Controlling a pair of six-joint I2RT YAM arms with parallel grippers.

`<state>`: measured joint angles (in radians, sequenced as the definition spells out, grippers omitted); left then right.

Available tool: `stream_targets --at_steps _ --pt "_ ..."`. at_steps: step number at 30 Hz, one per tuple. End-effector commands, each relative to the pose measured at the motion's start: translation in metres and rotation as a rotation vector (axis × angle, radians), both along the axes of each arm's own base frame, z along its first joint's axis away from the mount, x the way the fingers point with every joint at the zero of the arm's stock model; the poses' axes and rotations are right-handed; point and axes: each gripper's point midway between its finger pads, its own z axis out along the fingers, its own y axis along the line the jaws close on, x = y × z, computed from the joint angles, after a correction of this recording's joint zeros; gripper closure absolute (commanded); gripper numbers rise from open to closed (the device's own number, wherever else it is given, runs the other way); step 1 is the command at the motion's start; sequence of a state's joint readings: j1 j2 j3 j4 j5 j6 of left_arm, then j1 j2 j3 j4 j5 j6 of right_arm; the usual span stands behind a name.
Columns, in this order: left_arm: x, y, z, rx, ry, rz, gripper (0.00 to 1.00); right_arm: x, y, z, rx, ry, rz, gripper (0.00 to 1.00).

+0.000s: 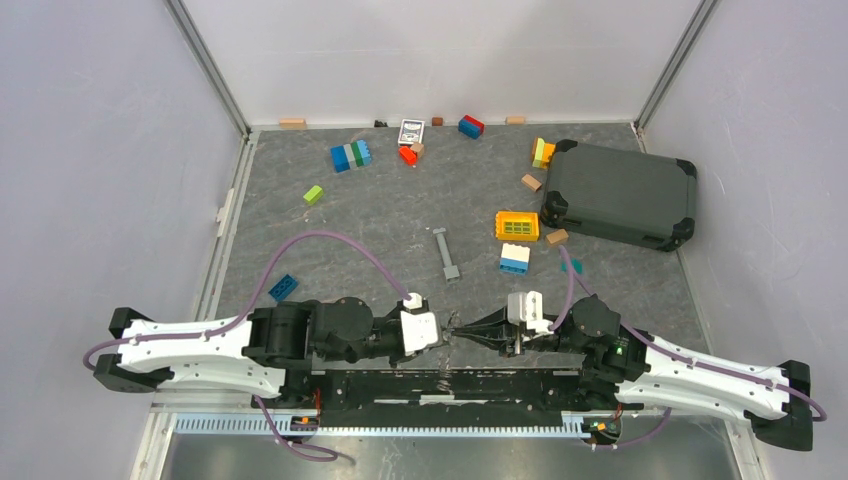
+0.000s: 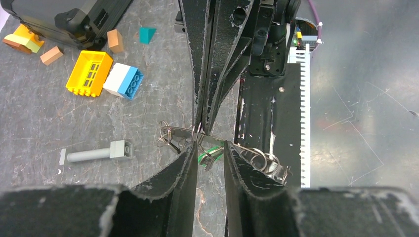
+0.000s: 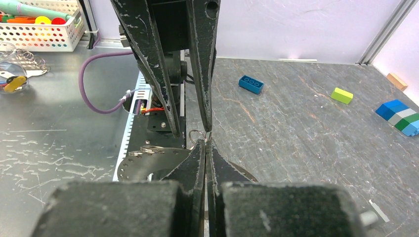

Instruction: Remove the keys from the keyring

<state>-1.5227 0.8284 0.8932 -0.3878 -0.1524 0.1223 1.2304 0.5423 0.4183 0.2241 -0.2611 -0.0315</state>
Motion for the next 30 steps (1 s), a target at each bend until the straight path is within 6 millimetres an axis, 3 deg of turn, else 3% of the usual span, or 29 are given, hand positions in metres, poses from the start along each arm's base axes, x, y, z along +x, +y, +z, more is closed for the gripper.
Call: stream_targets --at_steps 1,9,20,30 --pt "-0.004 -0.006 0.007 -0.041 0.031 -0.008 0.68 0.001 -0.002 0.025 0.088 -0.036 -0.007 1.00" --pt "-0.003 -0.005 -0.001 -0.012 0.028 -0.002 0.73 0.000 -0.004 0.026 0.099 -0.034 -0.012 1.00" --pt "-0.003 -0.006 -0.012 0.009 0.039 0.003 0.87 -0.002 -0.005 0.030 0.115 -0.025 -0.003 1.00" --pt "-0.004 -0.010 -0.018 0.001 0.047 0.002 0.93 -0.002 -0.005 0.034 0.141 -0.023 -0.002 1.00"
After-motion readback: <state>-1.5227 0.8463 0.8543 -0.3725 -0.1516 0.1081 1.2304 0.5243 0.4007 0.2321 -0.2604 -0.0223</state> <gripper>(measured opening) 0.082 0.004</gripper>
